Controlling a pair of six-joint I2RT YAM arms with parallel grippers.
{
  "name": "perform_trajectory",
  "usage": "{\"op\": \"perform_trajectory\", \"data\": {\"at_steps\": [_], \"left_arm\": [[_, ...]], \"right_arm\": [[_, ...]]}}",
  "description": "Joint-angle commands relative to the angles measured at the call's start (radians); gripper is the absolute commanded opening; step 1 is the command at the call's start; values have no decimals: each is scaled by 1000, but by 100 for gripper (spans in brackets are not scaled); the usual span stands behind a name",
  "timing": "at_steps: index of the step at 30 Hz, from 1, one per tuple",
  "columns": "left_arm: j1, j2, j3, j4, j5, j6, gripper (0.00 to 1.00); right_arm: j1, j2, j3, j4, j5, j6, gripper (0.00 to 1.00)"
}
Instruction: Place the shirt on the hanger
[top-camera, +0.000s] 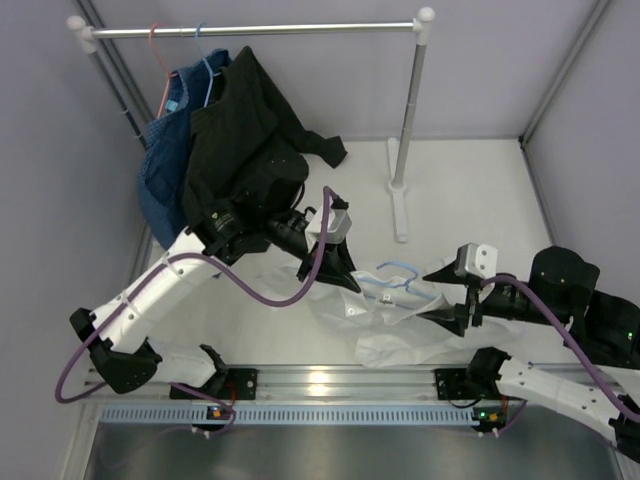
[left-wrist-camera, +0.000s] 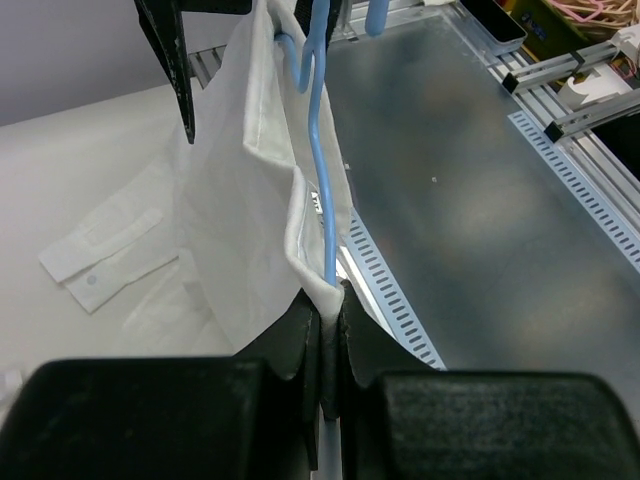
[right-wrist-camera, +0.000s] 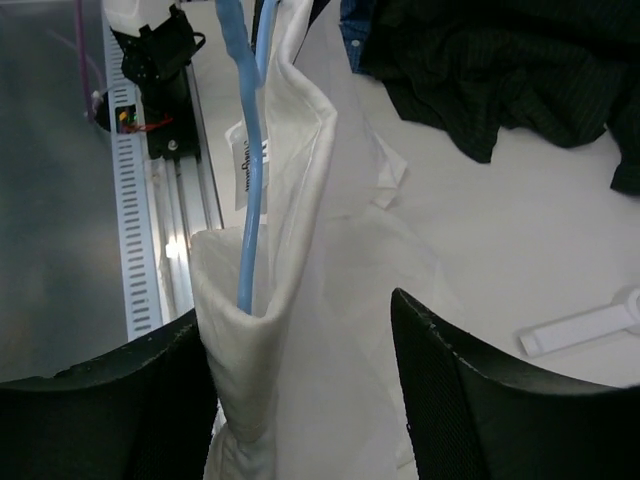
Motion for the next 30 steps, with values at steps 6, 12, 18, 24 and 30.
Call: {"op": "perform_trajectory", "data": {"at_steps": [6, 12, 18, 24, 30], "left_arm": [[3, -67, -8, 14, 41, 40, 0], [3, -49, -4, 12, 30, 29, 0], [4, -46, 25, 33, -71, 5, 1], [3, -170, -114, 305, -437, -201, 81], [3, -286, -145, 463, -1185, -405, 98]], "right_arm": [[17, -20, -32, 157, -10, 27, 45], [17, -18, -37, 163, -128, 17, 35], [17, -27, -55, 164, -47, -1, 0], [17, -29, -45, 178, 70, 11, 0], [15, 5, -34, 232, 356, 66, 0]]}}
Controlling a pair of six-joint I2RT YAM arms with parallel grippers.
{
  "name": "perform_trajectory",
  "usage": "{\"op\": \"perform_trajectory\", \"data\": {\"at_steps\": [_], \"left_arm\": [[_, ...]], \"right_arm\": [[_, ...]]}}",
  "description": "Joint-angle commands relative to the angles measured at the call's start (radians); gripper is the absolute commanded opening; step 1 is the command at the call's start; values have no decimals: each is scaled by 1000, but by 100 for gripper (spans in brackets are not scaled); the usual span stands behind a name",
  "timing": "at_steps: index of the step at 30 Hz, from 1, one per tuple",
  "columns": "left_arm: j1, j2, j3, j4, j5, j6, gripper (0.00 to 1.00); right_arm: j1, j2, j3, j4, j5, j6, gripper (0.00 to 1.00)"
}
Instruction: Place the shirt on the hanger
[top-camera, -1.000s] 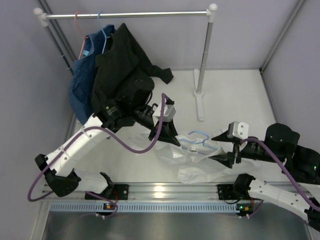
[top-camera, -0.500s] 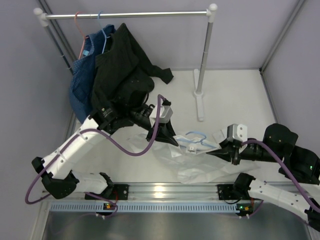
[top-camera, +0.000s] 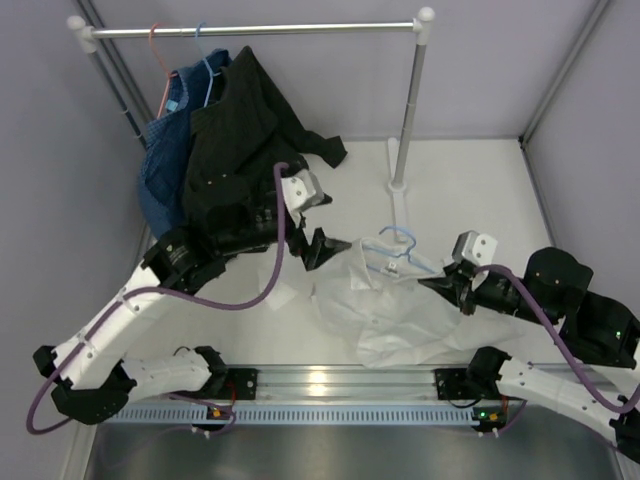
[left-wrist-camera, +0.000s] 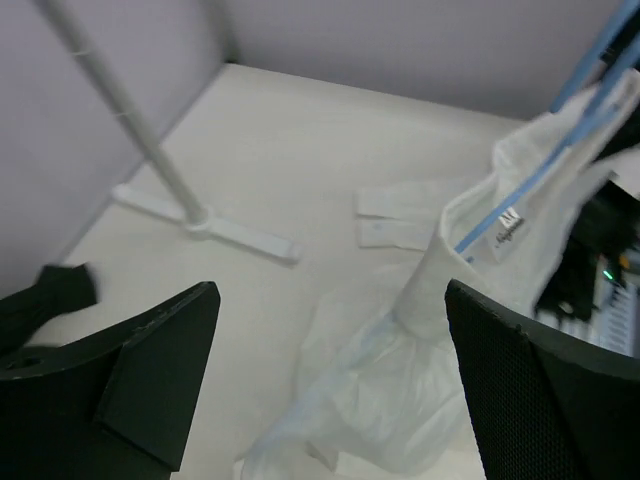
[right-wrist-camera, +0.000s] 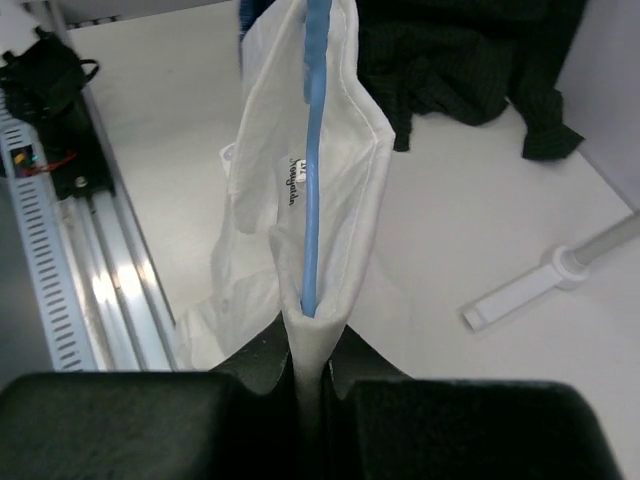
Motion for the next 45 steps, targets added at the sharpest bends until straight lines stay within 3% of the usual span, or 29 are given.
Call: {"op": "perform_trajectory", "data": {"at_steps": [1, 2, 4, 9, 13, 18, 20, 24, 27, 32, 38, 45], "left_arm": [[1, -98, 3, 168, -572, -167, 98], [1, -120, -6, 167, -737, -220, 98], [-1, -187, -52, 164, -871, -264, 98], [1, -304, -138, 23, -994, -354, 98], [1, -429, -233, -91, -1157, -439, 98], [1, -482, -354, -204, -1059, -413, 98], [1, -497, -413, -206, -954, -371, 98], [2, -505, -581, -162, -918, -399, 98], [7, -489, -597, -137, -818, -393, 98], [15, -522, -620, -137, -800, -400, 98], [16, -535, -628, -136, -787, -399, 98], [22, -534, -628, -136, -791, -394, 98]], "right_arm": [[13, 36, 31, 138, 259, 50, 0], [13, 73, 40, 169, 358, 76, 0], [15, 124, 74, 200, 463, 118, 0], [12, 387, 245, 261, 712, 189, 0], [-72, 593, 429, 264, 732, 273, 0], [-155, 822, 674, 264, 666, 347, 0], [-162, 914, 747, 264, 660, 344, 0], [-206, 1056, 969, 261, 651, 337, 0], [-234, 1168, 1124, 240, 622, 336, 0], [-252, 1314, 1288, 241, 567, 305, 0], [-274, 1411, 1312, 278, 577, 302, 0], [-269, 1410, 1258, 338, 583, 333, 0]]}}
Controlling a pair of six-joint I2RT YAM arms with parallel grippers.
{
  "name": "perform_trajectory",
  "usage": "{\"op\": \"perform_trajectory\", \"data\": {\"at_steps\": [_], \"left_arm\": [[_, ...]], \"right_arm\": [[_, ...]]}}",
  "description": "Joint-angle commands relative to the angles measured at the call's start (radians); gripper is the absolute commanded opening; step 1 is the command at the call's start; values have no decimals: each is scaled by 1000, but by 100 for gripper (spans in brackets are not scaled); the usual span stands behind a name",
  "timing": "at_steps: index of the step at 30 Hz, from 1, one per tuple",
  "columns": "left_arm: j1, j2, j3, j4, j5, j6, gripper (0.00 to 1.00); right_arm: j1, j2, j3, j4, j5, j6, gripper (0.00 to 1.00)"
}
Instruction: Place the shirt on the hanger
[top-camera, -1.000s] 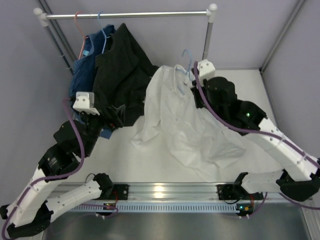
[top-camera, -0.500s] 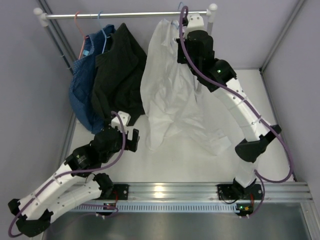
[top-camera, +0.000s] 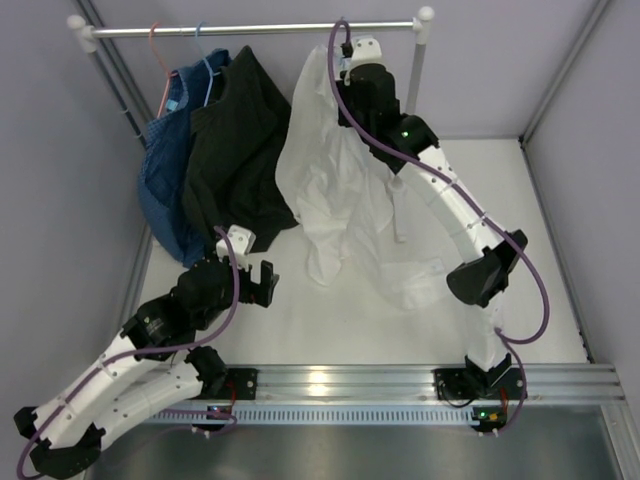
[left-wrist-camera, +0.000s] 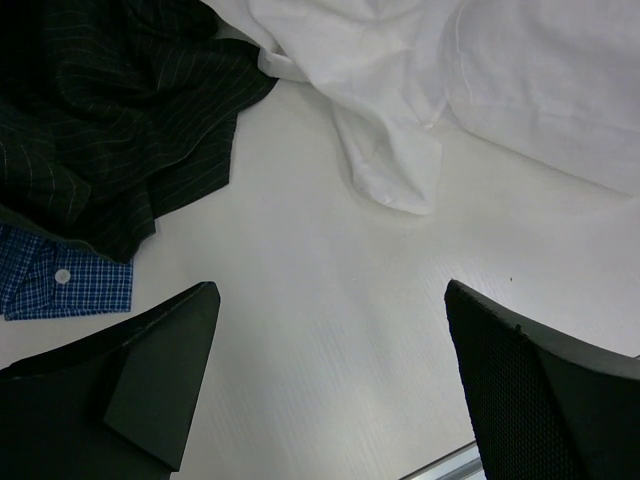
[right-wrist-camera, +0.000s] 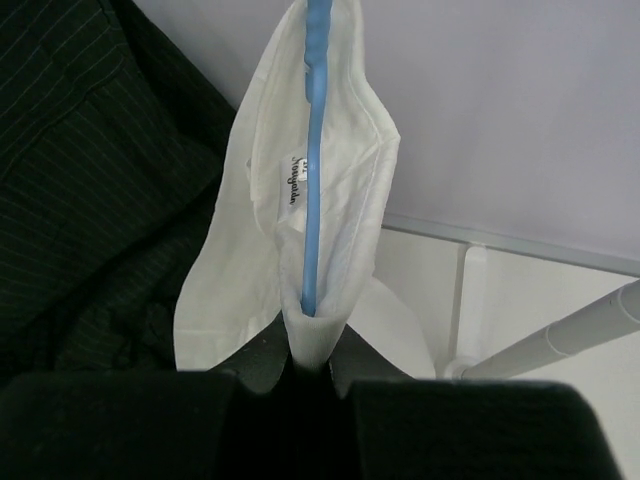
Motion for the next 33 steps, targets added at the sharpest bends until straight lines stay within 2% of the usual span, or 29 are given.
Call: {"op": "perform_trajectory", "data": {"at_steps": [1, 3, 6, 10, 17, 20, 23, 24, 29, 32, 33], "left_arm": [[16, 1, 0, 42, 4, 1, 98], [43, 6, 2, 42, 16, 1, 98], [101, 18, 6, 44, 33, 0, 98], [177, 35, 8, 44, 71, -3, 98], [269, 48, 9, 50, 109, 1, 98], [293, 48, 6, 59, 137, 6, 98], [296, 52, 5, 59, 131, 6, 98], [296, 52, 5, 59, 129, 6, 98], [310, 58, 5, 61, 132, 1, 98], [318, 67, 2, 71, 169, 7, 98], [316, 67, 3, 73, 192, 12, 98]], "right_arm": [[-2, -50, -12, 132, 7, 23, 0], [16, -58, -61, 157, 28, 28, 0], [50, -44, -86, 169, 161, 29, 0], [62, -38, -103, 169, 253, 118, 2], [87, -38, -81, 183, 220, 175, 3], [90, -47, -84, 180, 220, 186, 9], [90, -64, -104, 172, 215, 176, 35], [90, -84, -116, 173, 215, 176, 49], [88, -170, -198, 172, 205, 184, 57], [85, -240, -251, 172, 191, 183, 77], [82, -284, -273, 172, 185, 186, 93]]}}
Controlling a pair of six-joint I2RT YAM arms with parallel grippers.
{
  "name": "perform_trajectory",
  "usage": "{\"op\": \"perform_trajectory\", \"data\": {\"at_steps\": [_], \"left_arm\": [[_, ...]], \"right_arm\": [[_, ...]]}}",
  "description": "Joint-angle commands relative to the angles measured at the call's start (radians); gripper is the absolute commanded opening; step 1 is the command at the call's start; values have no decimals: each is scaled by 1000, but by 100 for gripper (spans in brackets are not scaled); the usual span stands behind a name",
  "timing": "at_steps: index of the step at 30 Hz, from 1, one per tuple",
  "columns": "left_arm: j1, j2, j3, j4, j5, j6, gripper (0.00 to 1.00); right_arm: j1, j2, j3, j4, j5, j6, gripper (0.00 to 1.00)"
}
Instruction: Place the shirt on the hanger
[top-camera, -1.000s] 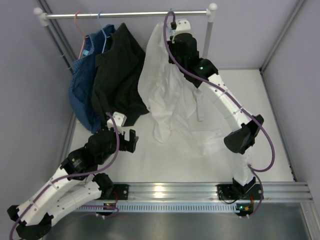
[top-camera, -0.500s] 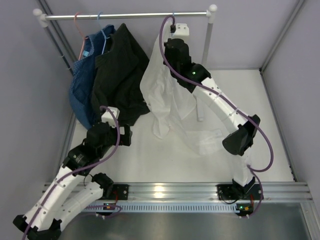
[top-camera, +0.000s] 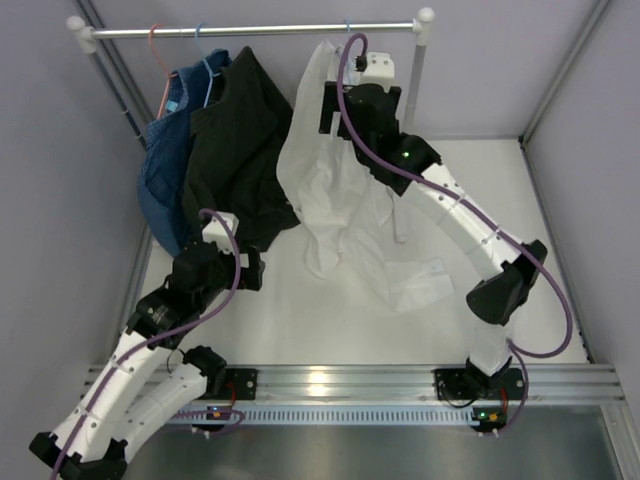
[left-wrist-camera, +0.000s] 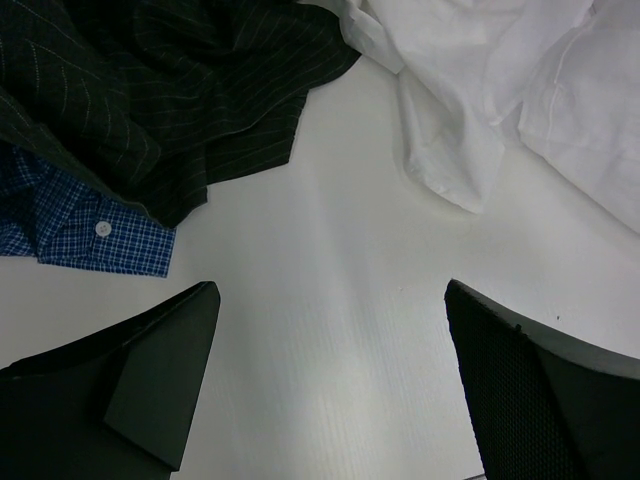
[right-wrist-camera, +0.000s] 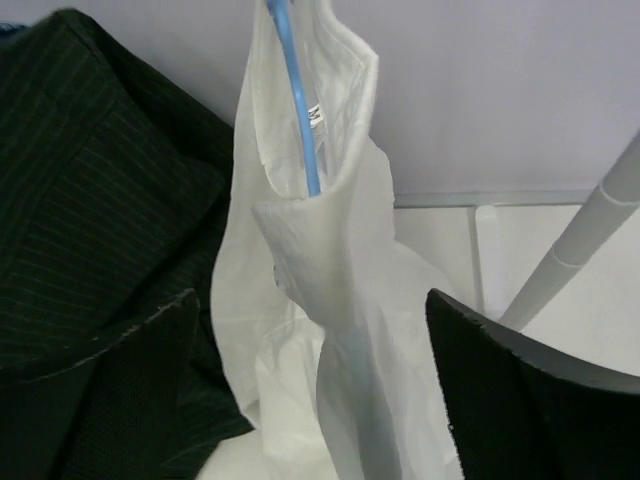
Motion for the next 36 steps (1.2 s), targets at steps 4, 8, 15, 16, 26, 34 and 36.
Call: {"op": "perform_trajectory", "data": {"at_steps": [4, 8, 15, 16, 26, 34, 36], "left_arm": [[19, 9, 2, 68, 50, 8, 98], [82, 17, 2, 85, 99, 3, 98], [214, 29, -1, 101, 193, 12, 98], [214, 25, -4, 102, 194, 14, 98], [214, -72, -15, 84, 42, -11, 98], [209, -236, -55, 58, -1, 9, 98], [209, -276, -63, 59, 4, 3, 98]], "right_arm": [[-17, -285, -184, 31, -71, 0, 100], [-72, -450, -345, -12, -161, -8, 100], [-124, -927, -881, -26, -67, -103, 99], [-123, -978, -944, -33, -44, -109, 99], [-124, -1475, -1266, -176, 18, -140, 99], [-124, -1531, -1305, -228, 62, -137, 99], [-124, -1540, -1325, -228, 69, -129, 99]]}}
